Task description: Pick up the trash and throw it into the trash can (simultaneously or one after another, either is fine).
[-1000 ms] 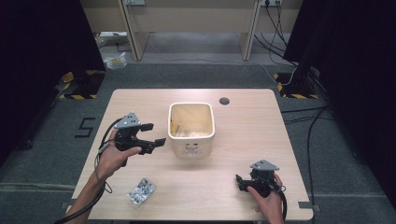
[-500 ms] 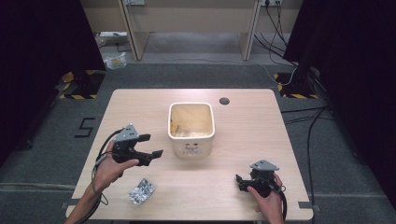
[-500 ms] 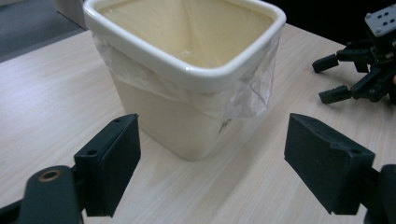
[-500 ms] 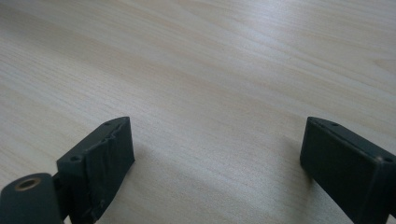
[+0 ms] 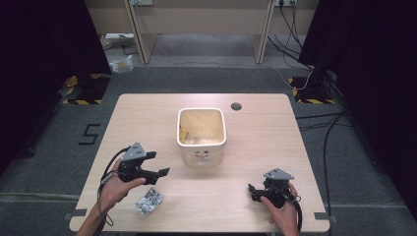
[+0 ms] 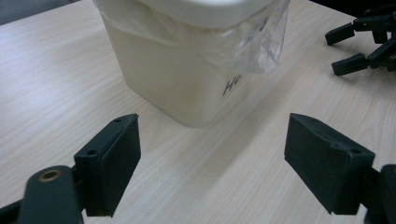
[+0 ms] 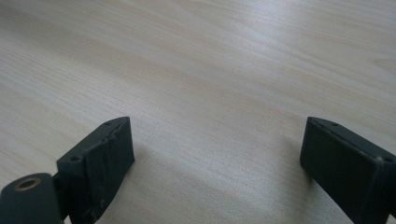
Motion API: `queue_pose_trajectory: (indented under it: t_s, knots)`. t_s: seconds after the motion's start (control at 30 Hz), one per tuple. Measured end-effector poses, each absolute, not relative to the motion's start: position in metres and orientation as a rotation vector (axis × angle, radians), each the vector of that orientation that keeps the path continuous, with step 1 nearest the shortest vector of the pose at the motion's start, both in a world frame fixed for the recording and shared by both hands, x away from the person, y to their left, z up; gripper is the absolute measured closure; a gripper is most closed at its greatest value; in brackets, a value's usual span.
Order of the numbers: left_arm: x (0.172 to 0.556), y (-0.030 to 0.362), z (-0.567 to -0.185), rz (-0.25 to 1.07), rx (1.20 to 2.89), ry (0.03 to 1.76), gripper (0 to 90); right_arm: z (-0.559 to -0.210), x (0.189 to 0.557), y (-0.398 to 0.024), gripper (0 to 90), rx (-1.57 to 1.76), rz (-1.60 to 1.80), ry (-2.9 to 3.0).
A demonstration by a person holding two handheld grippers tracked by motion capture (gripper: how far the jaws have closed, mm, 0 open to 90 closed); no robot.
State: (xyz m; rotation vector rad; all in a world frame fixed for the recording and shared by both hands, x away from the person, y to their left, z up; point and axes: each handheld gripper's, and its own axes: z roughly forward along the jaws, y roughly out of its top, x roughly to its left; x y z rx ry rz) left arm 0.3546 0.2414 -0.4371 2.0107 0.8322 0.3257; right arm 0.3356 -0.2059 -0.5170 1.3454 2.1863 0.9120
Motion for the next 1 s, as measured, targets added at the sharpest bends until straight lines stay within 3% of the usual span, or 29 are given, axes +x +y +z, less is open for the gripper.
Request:
queue_pose_trajectory:
  t_s: [1.0]
  knots:
    - [0.31,0.26,-0.493,0.309,2.135,0.922,18.0,-0.517,0.336,-0.206,10.2,1.345,0.913,2.186]
